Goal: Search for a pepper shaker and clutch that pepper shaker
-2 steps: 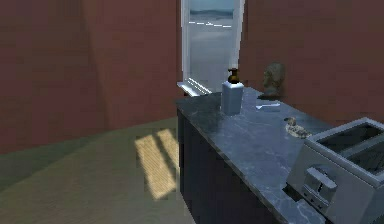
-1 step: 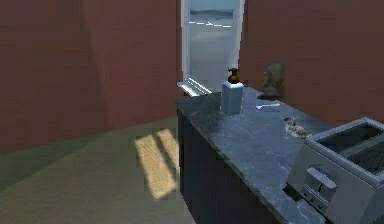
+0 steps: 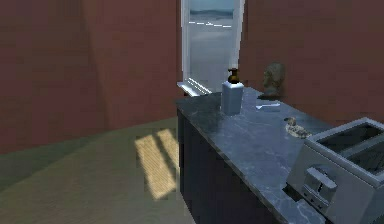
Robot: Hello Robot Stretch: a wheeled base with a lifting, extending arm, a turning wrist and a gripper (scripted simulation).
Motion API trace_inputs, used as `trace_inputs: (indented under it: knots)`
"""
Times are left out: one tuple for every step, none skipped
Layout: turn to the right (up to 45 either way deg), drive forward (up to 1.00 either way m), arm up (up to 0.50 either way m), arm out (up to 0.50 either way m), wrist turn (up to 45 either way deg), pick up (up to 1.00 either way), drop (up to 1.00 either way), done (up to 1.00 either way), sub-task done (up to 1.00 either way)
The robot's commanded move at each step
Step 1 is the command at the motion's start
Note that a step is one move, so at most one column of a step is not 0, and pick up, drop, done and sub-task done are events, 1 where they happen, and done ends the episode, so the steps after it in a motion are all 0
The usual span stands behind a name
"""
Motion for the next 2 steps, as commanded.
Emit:
trace_inputs:
  knots:
    - [0.0, 0.0, 0.0, 0.0, 6.0, 0.0, 0.0, 0.0, 0.0]
    - [0.0, 0.0, -0.16, 0.0, 0.0, 0.0, 0.0, 0.0, 0.0]
